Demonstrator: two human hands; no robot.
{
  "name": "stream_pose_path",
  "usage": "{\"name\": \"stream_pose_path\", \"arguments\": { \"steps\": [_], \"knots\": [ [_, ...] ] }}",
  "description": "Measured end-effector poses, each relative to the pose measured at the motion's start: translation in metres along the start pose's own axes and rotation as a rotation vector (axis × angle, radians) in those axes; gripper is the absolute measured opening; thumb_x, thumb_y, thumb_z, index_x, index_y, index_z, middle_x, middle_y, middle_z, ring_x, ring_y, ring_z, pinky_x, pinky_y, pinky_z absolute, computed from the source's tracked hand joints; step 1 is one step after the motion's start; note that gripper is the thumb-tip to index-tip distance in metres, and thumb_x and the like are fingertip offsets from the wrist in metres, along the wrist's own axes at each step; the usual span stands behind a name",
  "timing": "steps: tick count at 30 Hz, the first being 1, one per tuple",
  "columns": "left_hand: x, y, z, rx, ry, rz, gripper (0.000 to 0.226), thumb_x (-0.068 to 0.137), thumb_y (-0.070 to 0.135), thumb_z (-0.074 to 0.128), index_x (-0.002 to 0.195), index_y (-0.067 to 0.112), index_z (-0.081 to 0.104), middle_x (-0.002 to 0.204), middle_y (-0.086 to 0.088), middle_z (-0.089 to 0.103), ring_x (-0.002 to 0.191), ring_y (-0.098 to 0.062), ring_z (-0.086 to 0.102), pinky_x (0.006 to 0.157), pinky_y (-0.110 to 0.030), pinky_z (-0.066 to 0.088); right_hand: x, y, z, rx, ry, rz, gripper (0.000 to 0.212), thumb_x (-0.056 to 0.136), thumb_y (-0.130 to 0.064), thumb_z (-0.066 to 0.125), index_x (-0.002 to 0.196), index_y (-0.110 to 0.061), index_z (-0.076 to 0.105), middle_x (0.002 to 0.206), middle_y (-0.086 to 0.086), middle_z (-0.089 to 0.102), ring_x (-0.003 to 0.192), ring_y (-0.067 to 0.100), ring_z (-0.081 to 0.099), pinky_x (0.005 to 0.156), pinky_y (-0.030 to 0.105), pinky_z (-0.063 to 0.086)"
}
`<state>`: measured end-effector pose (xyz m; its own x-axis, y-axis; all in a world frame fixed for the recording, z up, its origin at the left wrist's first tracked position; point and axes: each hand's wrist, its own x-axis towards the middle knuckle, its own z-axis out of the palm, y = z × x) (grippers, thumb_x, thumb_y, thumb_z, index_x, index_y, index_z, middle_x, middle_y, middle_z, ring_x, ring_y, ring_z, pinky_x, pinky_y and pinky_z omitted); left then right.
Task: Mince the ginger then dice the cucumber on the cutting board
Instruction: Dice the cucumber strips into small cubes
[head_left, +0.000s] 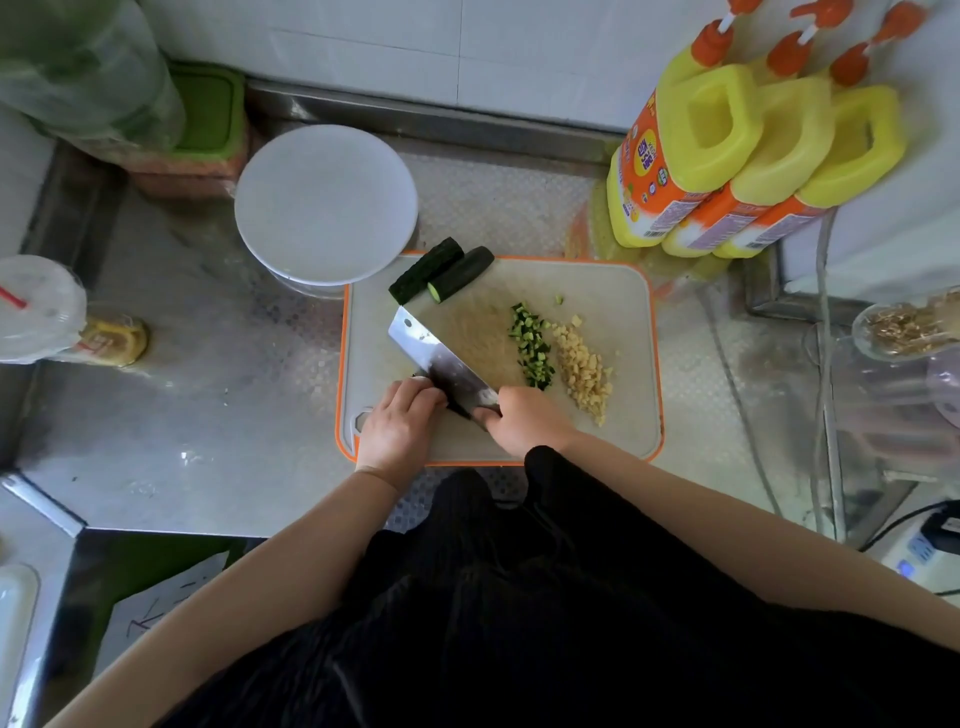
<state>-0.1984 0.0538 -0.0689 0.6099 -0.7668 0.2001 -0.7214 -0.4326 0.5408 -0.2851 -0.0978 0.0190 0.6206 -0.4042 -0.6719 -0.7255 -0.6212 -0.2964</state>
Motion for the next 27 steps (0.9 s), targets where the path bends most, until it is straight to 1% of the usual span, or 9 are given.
{"name": "stream_pose_path", "arguments": {
  "steps": [3,6,11,12,14,16,18,23,27],
  "knots": [
    [0.003,0.004,-0.005,0.042,0.011,0.038,0.022,0.091,0.02,0.052,0.09,0.007,0.069,0.095,-0.007,0.065,0.089,-0.026,0.054,0.072,-0.04,0.053,-0.01,0.003,0.001,-0.029,0.051,0.002,0.041,0.098,-0.041,0.046,0.068,-0.015,0.039,0.066,0.001,0.045,0.072,0.026,0.05,0.048,0.029,0.026],
    [0.004,0.01,-0.019,0.069,0.131,0.112,0.013,0.094,0.015,0.055,0.093,0.006,0.065,0.096,-0.011,0.063,0.085,-0.031,0.057,0.074,-0.042,0.049,-0.02,0.004,0.001,-0.011,0.107,-0.041,0.031,0.098,-0.037,0.046,0.093,-0.007,0.054,0.083,0.01,0.06,0.083,0.033,0.06,0.059,0.03,0.037],
    [0.038,0.04,-0.068,0.0,0.347,-0.096,0.01,0.094,0.012,0.054,0.102,0.008,0.058,0.102,-0.011,0.059,0.095,-0.028,0.053,0.086,-0.039,0.04,-0.032,0.003,0.012,-0.01,0.099,-0.097,0.027,0.098,-0.029,0.041,0.113,-0.007,0.039,0.077,0.009,0.054,0.07,0.029,0.055,0.06,0.034,0.037],
    [0.051,0.045,-0.077,0.005,0.286,-0.154,0.01,0.095,0.015,0.054,0.1,0.009,0.059,0.102,-0.008,0.06,0.094,-0.027,0.053,0.085,-0.039,0.039,-0.034,0.002,0.015,-0.026,0.095,-0.098,0.027,0.098,-0.028,0.04,0.114,-0.006,0.037,0.07,0.006,0.051,0.064,0.028,0.051,0.058,0.034,0.036],
    [0.073,0.047,-0.088,0.064,-0.09,-0.19,0.019,0.099,0.025,0.048,0.096,0.013,0.062,0.098,-0.004,0.06,0.093,-0.027,0.054,0.084,-0.04,0.04,-0.037,0.001,0.019,-0.029,0.085,-0.093,0.027,0.099,-0.029,0.038,0.114,-0.006,0.036,0.062,0.002,0.045,0.056,0.025,0.047,0.057,0.035,0.035],
    [0.084,0.046,-0.09,0.197,-0.52,-0.098,0.033,0.103,0.035,0.039,0.092,0.013,0.061,0.093,-0.005,0.056,0.093,-0.028,0.053,0.081,-0.04,0.042,-0.038,0.0,0.02,-0.018,0.079,-0.093,0.028,0.099,-0.029,0.038,0.117,-0.007,0.035,0.061,0.0,0.042,0.057,0.025,0.045,0.055,0.034,0.033],
    [0.085,0.045,-0.087,0.271,-0.772,-0.032,0.036,0.104,0.04,0.031,0.087,0.017,0.053,0.09,-0.003,0.05,0.095,-0.027,0.05,0.082,-0.04,0.041,-0.04,0.0,0.019,-0.016,0.074,-0.1,0.031,0.099,-0.029,0.038,0.121,-0.006,0.034,0.064,0.001,0.042,0.058,0.025,0.044,0.049,0.033,0.028],
    [0.09,0.048,-0.081,0.3,-0.963,0.015,0.031,0.105,0.039,0.025,0.09,0.022,0.047,0.086,0.001,0.044,0.095,-0.023,0.047,0.088,-0.037,0.039,-0.044,-0.002,0.018,-0.051,0.086,-0.119,0.041,0.101,-0.027,0.037,0.132,-0.001,0.031,0.097,0.018,0.061,0.064,0.029,0.047,0.046,0.033,0.025],
    [0.097,0.057,-0.08,0.308,-1.03,0.007,0.029,0.107,0.036,0.023,0.092,0.022,0.043,0.092,-0.002,0.045,0.093,-0.021,0.042,0.089,-0.034,0.035,-0.044,-0.004,0.02,-0.108,0.132,-0.122,0.045,0.102,-0.028,0.036,0.136,0.0,0.027,0.109,0.018,0.061,0.088,0.035,0.061,0.06,0.035,0.035]
  ]
}}
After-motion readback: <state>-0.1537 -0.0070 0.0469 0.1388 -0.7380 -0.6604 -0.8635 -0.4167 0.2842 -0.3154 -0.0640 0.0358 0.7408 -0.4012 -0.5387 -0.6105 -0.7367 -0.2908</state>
